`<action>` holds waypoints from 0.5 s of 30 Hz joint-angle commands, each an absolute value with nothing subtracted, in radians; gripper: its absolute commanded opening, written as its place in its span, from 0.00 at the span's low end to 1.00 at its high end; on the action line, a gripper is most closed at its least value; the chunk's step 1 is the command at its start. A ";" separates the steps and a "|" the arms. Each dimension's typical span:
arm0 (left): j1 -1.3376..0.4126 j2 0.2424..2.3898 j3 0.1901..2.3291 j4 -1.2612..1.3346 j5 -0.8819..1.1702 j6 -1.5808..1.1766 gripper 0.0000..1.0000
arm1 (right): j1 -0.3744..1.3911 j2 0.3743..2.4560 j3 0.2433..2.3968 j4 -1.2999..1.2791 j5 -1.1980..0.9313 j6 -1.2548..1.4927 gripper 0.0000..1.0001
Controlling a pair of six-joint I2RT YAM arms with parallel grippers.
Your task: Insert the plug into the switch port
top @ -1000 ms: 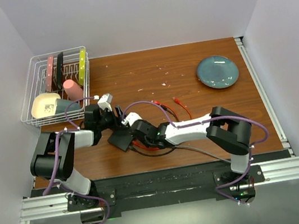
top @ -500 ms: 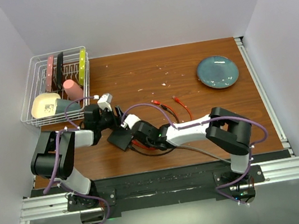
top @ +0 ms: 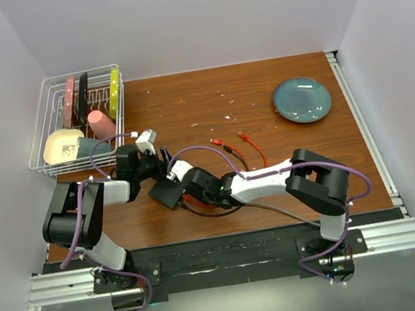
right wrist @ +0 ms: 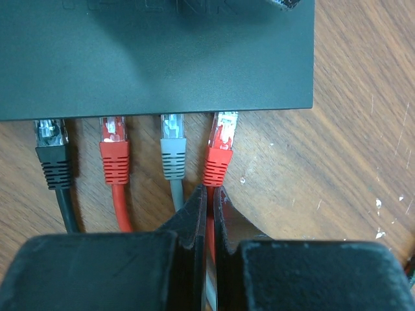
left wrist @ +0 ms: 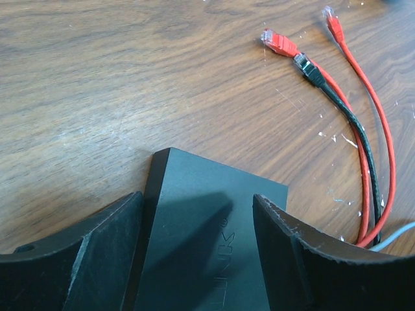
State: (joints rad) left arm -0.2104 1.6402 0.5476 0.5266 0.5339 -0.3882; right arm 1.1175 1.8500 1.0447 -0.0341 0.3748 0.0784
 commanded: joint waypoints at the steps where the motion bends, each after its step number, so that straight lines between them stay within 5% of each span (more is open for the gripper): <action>1: -0.222 1.624 0.543 0.563 0.644 -0.384 0.73 | 1.123 1.792 1.091 0.083 0.376 0.031 0.00; 15: -0.222 1.635 0.546 0.569 0.658 -0.382 0.73 | 1.123 1.825 1.149 0.072 0.423 0.044 0.00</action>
State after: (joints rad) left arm -0.2104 1.6402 0.5476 0.5365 0.5518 -0.3786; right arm 1.1194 1.8500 1.0664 -0.0448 0.3775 0.0338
